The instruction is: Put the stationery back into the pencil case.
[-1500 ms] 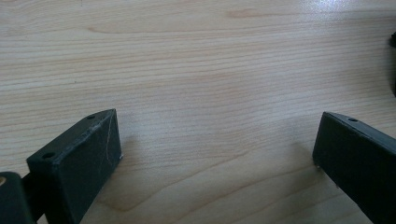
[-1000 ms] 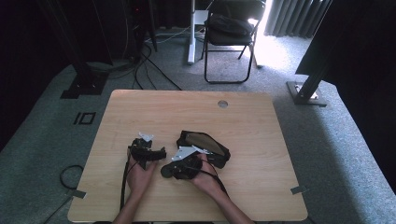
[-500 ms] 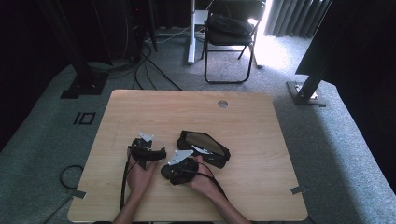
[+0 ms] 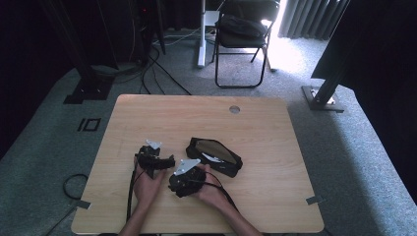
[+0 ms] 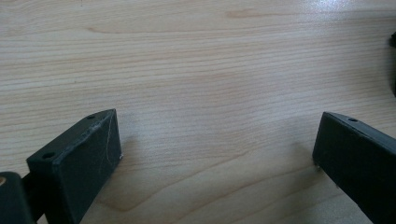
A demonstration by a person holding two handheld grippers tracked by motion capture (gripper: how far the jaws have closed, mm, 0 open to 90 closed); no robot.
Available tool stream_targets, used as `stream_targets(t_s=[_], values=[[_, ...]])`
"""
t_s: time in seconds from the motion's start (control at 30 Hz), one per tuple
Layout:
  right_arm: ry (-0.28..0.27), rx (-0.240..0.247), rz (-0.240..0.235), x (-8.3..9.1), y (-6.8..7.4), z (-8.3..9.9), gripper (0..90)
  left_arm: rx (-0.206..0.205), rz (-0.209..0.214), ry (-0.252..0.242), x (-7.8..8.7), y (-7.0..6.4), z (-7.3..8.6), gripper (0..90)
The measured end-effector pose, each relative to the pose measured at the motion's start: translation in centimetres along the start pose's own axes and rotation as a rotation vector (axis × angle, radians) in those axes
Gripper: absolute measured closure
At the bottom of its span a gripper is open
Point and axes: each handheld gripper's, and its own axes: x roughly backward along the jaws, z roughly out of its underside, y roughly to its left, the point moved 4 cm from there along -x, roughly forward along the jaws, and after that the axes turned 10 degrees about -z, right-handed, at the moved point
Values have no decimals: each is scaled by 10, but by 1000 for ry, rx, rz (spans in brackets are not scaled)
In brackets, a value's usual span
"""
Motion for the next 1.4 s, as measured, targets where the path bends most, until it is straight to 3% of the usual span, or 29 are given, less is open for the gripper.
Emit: stream_targets(t_s=[0.47, 0.7, 1.1, 1.4], values=[[-23, 27, -2, -9, -2, -3, 331, -1, 0, 1, 0, 0, 0, 13], [-15, 35, -10, -12, -2, -3, 378, 0, 0, 0, 0, 0, 0, 13], [-14, 51, -15, -16, 0, -3, 382, 0, 0, 0, 0, 0, 0, 13], [6, 71, -36, -7, 5, 3, 412, -1, 0, 1, 0, 0, 0, 13]])
